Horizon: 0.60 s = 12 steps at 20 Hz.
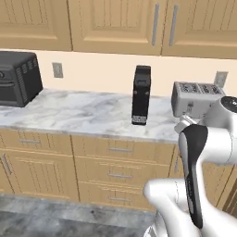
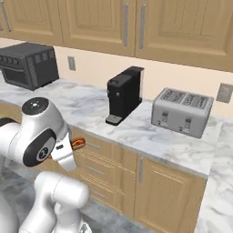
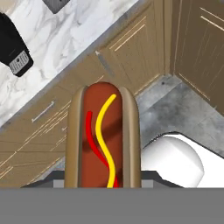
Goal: Place the cold items (broccoli and cucumber) from the fridge in one tupperware on the dining counter. Place the warm items (kebab skewer and hot dog) in the stove area in another tupperware.
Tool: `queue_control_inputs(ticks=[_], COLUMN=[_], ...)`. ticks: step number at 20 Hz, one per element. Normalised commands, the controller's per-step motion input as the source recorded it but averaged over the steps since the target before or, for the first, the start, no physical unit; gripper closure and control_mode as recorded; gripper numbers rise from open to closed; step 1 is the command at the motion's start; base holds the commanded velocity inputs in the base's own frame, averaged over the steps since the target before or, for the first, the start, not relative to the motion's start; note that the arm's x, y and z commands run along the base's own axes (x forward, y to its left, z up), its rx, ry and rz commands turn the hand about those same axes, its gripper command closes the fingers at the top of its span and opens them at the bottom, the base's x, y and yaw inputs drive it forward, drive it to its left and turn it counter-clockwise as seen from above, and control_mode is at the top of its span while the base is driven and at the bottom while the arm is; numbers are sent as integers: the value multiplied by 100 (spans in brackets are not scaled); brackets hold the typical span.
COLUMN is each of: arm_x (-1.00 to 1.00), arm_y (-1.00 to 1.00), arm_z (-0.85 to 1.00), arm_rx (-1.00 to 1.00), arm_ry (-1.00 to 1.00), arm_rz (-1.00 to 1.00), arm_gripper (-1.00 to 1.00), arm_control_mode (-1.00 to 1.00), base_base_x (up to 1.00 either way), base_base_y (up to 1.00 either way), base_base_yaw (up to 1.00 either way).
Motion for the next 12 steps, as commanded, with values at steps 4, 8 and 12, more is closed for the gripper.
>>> queue_control_inputs(ticks=[4,8,12], arm_x=[0,0,0], arm_y=[0,0,0], arm_z=[0,0,0], arm_rx=[0,0,0], arm_ry=[0,0,0], arm_rz=[0,0,0], arm_gripper=[100,100,100], arm_control_mode=[100,100,100], base_base_x=[-85,-91,-100], base_base_y=[-49,0,2], base_base_yaw=[4,-18,-35])
